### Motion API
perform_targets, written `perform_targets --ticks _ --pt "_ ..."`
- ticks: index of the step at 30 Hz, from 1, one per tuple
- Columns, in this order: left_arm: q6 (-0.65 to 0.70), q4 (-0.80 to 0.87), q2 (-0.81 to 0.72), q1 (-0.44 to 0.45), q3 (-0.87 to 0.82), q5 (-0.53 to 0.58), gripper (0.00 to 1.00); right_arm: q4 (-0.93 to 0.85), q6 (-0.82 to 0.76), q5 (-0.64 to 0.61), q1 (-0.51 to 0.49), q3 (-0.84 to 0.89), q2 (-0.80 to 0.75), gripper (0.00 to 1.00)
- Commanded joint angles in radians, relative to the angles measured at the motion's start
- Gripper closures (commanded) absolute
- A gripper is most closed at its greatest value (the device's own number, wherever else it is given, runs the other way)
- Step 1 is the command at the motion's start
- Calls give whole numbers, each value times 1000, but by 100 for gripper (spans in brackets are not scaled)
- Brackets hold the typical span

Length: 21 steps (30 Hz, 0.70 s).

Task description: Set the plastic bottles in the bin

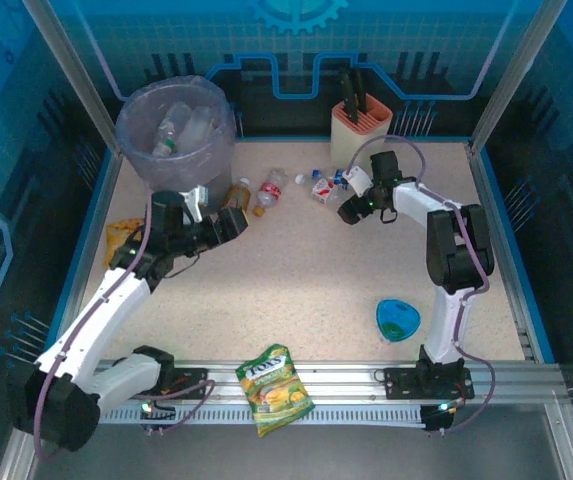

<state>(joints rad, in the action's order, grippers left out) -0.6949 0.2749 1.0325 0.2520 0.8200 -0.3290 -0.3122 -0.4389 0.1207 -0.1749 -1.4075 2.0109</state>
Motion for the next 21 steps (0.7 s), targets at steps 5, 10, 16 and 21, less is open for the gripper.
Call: perform_targets --ticks 5,10,16,21 --pt "-235 -327 52 6 -139 -65 10 -127 -55 74 1 -72 34 25" --pt "-251 -388 96 6 -150 -74 10 -161 -75 66 1 -84 8 42" --pt "-255 -410 108 6 -151 -80 10 -193 -74 67 -2 -80 -59 55" --pt "-286 -479 145 8 -147 -120 9 -205 -5 44 -19 -42 -160 55"
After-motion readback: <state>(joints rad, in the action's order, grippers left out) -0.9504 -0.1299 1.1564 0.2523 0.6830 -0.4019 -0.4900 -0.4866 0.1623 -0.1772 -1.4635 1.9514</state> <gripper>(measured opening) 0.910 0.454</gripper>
